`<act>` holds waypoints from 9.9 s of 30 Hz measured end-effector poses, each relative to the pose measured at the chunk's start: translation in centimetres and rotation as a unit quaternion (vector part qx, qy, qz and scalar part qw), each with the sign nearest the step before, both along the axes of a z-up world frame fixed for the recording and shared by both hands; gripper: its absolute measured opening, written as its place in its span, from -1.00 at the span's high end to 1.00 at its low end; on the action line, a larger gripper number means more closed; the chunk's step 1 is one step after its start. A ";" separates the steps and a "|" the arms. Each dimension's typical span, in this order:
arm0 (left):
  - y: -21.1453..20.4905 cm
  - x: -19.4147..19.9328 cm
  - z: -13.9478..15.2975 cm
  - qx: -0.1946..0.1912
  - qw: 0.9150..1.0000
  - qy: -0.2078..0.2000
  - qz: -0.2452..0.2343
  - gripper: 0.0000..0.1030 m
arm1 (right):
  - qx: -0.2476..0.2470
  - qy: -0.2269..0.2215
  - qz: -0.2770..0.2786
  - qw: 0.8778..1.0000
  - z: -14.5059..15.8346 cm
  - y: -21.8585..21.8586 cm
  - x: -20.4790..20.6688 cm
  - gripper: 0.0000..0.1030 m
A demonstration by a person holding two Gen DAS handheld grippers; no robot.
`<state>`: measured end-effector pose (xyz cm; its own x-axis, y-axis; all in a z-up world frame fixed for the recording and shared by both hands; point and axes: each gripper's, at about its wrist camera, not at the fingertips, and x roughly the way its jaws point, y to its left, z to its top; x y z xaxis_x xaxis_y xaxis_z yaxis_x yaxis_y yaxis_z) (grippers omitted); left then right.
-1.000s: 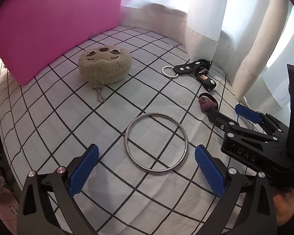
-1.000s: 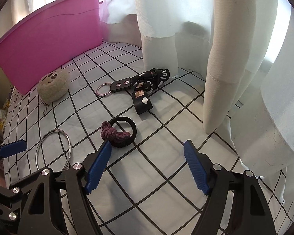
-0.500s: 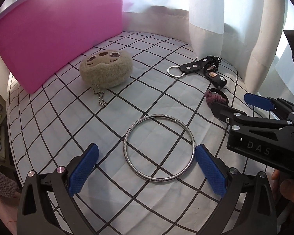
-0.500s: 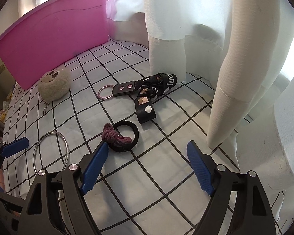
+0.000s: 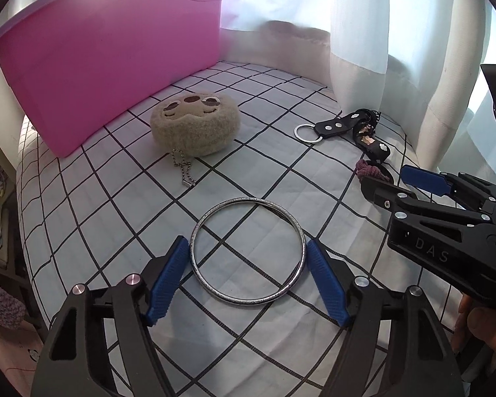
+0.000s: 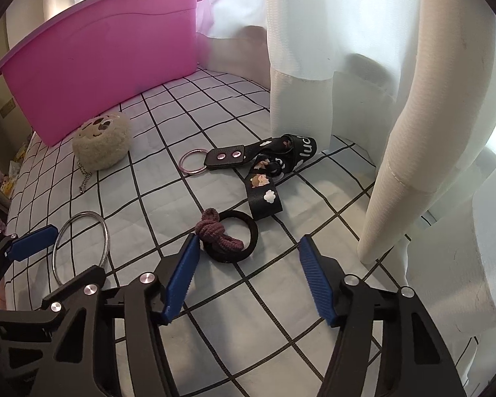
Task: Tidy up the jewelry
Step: 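Close the left tool on the large silver hoop while the right tool grasps the black hair tie, then carry the hoop with the left tool while the right tool carries the hair tie over the tub, then open the left tool to drop the hoop while the right tool releases the hair tie into the tub, then move both open tools from the tub toward the pouch and keychain strap, then close the left tool on the beige plush pouch while the right tool grasps the black keychain strap, then lift and carry the pouch with the left tool while the right tool carries the strap over the tub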
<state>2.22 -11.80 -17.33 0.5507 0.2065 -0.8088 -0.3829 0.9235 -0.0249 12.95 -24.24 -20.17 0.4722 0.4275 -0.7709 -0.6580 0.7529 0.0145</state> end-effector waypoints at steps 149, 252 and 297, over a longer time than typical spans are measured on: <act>21.6 2.5 24.7 -0.039 0.983 -0.063 -0.167 -0.88 | 0.099 0.027 -0.141 0.985 23.8 10.3 -6.0 -0.46; 9.5 9.3 -1.0 -0.019 0.992 0.036 -0.117 -0.88 | 0.008 0.055 -0.216 0.975 -0.8 7.0 8.5 -0.75; 6.2 0.0 8.8 0.002 0.987 -0.051 -0.154 -0.11 | 0.122 0.023 -0.175 0.977 9.3 -3.1 -4.9 0.62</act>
